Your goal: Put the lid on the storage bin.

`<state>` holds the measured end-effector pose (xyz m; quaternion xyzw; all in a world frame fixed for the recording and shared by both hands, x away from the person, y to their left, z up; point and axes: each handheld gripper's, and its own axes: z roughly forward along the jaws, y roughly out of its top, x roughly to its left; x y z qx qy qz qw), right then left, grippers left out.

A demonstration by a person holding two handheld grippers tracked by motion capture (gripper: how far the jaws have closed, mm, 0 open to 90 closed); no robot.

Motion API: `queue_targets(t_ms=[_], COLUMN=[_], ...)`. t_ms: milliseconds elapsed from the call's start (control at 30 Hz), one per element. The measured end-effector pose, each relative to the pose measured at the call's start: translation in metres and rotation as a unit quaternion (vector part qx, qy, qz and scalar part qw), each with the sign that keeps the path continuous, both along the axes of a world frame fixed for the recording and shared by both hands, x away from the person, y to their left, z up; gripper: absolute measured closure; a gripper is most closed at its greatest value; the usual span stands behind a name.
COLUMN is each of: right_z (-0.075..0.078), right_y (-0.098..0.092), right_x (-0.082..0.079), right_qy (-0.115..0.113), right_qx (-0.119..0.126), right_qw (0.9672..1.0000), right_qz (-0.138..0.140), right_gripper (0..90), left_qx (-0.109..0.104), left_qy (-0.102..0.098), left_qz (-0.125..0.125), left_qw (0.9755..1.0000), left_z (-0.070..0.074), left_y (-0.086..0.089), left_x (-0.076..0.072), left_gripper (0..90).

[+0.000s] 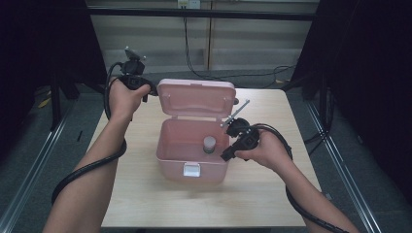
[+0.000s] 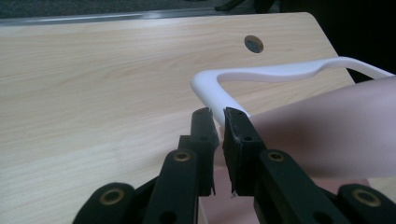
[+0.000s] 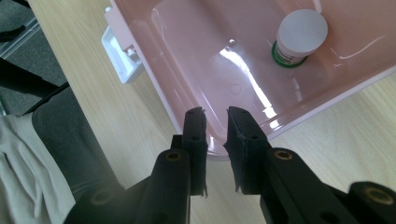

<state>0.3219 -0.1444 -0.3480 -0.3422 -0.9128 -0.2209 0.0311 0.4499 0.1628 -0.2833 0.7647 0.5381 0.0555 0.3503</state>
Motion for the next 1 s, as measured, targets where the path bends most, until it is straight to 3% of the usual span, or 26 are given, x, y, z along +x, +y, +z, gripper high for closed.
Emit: queue_targets(t_ms=[367,667,1000], right_z=[0.005,0.0,0.001], right_y=[-0.007,-0.005,-0.006], right_x=[0.002,0.004,0.003], right_qy=[-0.005,0.001,-0.005], right_qx=[0.007,0.006,0.011], right_qw=[0.9999,1.0,0.9999], right_qz=[-0.012,-0.008,-0.01], right_gripper=[79.5,79.8,81.0], left_qx=[-0.009,0.001,-0.016], left_qy=[0.003,0.0,-0.006], left_qz=[0.002,-0.001,0.002], left_qw=[1.0,1.0,0.9999], left_z=[-0.006,0.013,0.023], left_y=[0.004,-0.003,0.0], left_x=[-0.003,0.007,0.009], left_gripper=[82.2,83.5,82.2])
